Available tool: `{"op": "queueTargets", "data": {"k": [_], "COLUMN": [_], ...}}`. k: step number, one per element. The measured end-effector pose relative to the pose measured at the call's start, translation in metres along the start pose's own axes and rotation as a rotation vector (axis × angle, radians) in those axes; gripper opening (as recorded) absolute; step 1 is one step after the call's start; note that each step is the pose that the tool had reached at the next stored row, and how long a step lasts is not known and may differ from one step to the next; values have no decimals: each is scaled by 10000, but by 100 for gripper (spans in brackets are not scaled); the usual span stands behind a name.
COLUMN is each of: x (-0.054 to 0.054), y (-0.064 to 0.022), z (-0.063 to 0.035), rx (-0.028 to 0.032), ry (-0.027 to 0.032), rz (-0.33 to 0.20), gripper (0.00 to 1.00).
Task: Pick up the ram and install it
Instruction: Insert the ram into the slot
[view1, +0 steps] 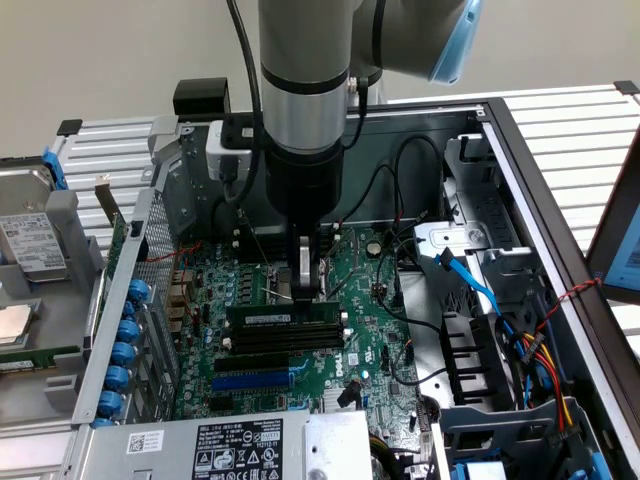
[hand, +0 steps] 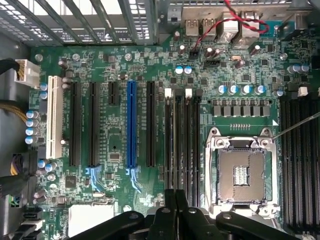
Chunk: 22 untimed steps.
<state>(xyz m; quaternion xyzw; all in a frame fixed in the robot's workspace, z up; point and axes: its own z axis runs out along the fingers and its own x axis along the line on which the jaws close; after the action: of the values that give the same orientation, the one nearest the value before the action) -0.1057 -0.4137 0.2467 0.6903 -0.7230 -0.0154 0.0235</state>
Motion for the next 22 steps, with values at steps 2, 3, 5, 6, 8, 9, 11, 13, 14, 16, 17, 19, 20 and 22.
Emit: {"op": "queueTargets", "data": {"k": [2,3,5,6,8,9,11,13,14,16,17,19,20,22], "x": [15,24,44,53,69,69,69,69,69,68,68,67,67,67], "y": [-1,-1,-3,-3,-4,-4,-4,-14,-23,-31,-31,-32,-32,-32], "z": [4,5,7,8,11,11,11,14,22,42,51,62,63,69], "rx": [-2,-3,-4,-4,-4,-5,-5,-1,13,43,61,92,101,126], "ry": [-24,-46,-80,-82,-86,-86,-86,-86,-89,-89,-90,-90,-89,-92], "rz": [9,25,61,73,109,118,118,116,117,118,119,118,118,118], "gripper": [12,12,12,12,12,12,12,12,12,12,12,12,12,12]}}
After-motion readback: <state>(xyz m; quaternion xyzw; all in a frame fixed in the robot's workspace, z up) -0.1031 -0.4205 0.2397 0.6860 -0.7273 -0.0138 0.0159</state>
